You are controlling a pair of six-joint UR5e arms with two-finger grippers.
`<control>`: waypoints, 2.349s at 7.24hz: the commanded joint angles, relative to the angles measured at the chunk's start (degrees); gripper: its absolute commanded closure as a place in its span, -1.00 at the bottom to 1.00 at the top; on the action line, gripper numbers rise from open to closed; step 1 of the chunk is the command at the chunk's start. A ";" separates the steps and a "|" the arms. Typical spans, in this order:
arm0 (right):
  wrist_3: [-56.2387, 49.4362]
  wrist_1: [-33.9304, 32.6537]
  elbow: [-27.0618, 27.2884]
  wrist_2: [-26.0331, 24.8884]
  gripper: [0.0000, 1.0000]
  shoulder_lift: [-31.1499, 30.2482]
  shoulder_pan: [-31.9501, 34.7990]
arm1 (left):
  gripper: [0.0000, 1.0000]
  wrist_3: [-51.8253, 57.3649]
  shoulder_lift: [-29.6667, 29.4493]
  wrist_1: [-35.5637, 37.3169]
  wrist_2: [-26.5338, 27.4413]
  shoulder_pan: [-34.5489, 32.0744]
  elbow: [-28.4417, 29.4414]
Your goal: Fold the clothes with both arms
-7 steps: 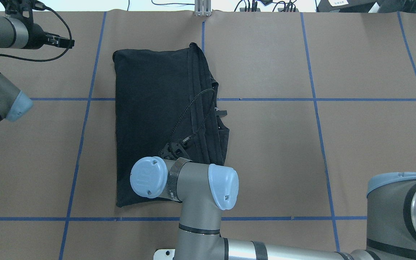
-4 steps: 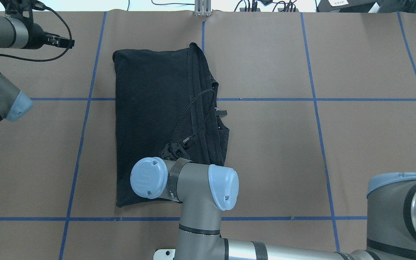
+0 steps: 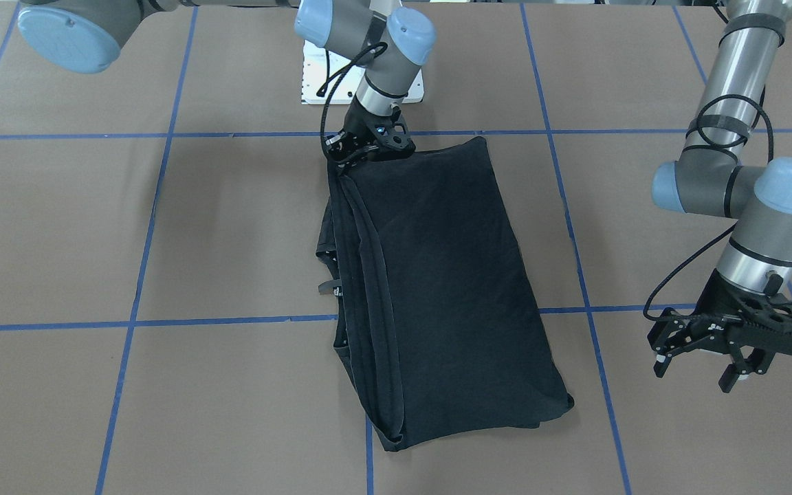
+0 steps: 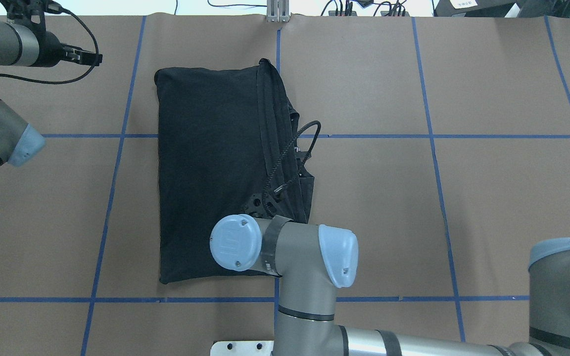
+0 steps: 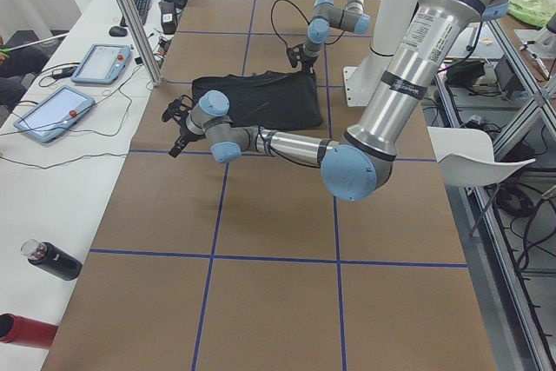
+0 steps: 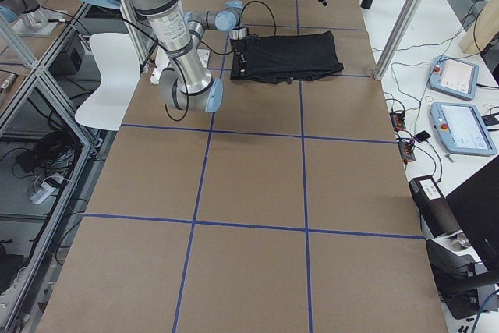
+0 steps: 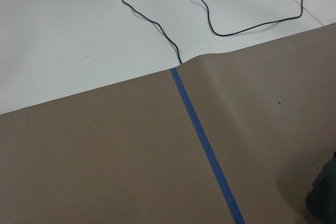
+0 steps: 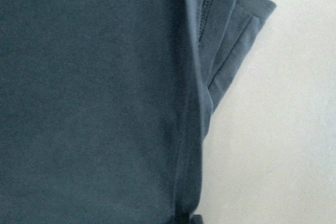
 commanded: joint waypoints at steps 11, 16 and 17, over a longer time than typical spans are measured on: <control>-4.87 18.39 -17.07 1.05 -0.99 6.88 12.25 | -1.00 0.00 0.00 0.00 0.00 0.00 -0.03; -8.72 12.86 -17.16 1.42 -0.99 6.53 15.30 | -1.00 0.00 -0.09 0.00 0.00 0.09 -0.03; -12.05 12.68 -17.08 2.55 -0.99 4.44 18.11 | -1.00 0.00 -0.09 0.09 0.00 0.09 0.06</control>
